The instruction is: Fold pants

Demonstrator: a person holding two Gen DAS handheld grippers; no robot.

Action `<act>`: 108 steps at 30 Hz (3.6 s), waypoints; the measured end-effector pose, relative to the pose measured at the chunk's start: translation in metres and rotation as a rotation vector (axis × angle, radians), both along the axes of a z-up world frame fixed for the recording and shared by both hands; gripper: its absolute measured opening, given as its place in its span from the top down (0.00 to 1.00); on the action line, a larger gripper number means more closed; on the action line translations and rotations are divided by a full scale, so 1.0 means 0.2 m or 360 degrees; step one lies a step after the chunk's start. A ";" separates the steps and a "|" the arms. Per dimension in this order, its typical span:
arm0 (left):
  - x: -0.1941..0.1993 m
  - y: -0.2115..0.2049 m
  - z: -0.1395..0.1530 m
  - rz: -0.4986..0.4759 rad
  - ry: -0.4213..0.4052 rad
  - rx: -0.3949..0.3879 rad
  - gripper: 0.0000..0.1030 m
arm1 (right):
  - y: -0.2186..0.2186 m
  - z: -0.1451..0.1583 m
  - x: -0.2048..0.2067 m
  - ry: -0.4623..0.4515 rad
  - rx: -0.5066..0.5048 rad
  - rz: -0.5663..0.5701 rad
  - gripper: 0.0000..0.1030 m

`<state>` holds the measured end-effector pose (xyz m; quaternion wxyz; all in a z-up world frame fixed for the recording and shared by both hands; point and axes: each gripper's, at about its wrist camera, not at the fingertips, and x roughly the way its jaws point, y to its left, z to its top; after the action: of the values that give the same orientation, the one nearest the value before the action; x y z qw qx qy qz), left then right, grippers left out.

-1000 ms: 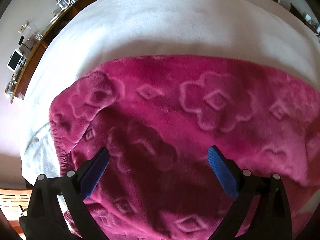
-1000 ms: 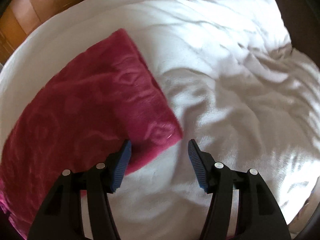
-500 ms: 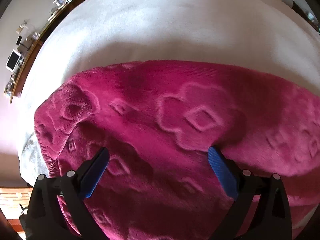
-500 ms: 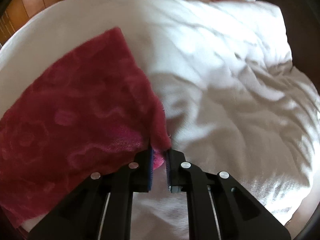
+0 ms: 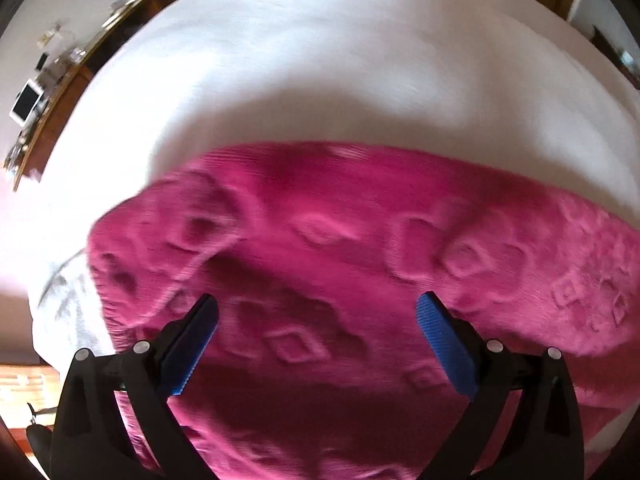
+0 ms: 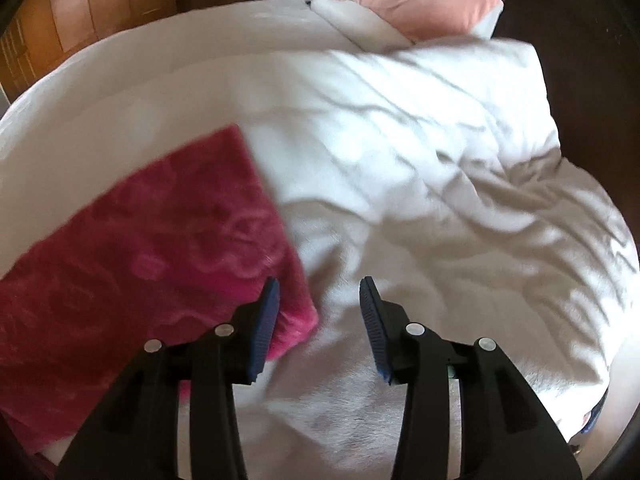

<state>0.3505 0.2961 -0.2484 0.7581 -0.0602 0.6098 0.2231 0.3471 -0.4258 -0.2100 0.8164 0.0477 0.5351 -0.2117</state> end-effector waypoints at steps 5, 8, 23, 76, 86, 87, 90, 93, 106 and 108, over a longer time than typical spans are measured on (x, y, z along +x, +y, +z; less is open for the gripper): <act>-0.06 0.27 0.11 0.0147 -0.0061 0.0069 0.05 | 0.22 0.08 0.08 -0.0040 0.0048 0.0113 0.59; -0.08 0.43 0.15 0.0175 -0.0071 0.0127 0.05 | 0.35 0.06 0.13 -0.0031 0.0078 0.0192 0.59; -0.09 0.75 0.02 -0.0071 0.0028 0.0143 0.05 | 0.66 0.02 0.05 0.0071 0.0076 0.0297 0.59; -0.69 0.70 0.44 -0.0300 -0.0261 -0.0135 0.88 | 0.01 0.06 0.55 0.0113 0.0575 -0.0474 0.95; -0.80 0.70 0.58 -0.0327 -0.0349 -0.0103 0.88 | -0.13 0.44 -0.08 -0.0140 0.0731 -0.0548 0.95; -0.83 0.69 0.60 -0.0332 -0.0358 -0.0098 0.88 | -0.12 0.47 -0.13 -0.0155 0.0748 -0.0562 0.95; -0.92 0.68 0.65 -0.0332 -0.0380 -0.0091 0.88 | -0.16 0.49 -0.36 -0.0198 0.0802 -0.0606 0.95; -1.03 0.66 0.72 -0.0330 -0.0398 -0.0071 0.88 | -0.19 0.50 -0.57 -0.0222 0.0857 -0.0641 0.95; -1.55 0.50 0.69 -0.0389 -0.0225 0.0036 0.89 | -0.15 0.50 -1.25 -0.0177 0.0698 -0.0565 0.95; -1.62 0.49 0.65 -0.0380 -0.0177 0.0039 0.89 | -0.15 0.45 -1.33 -0.0121 0.0667 -0.0553 0.95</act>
<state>0.0259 0.3947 -0.1181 0.8127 0.0097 0.5668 0.1350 0.0820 -0.4566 -0.1208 0.7596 0.3147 0.5201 -0.2313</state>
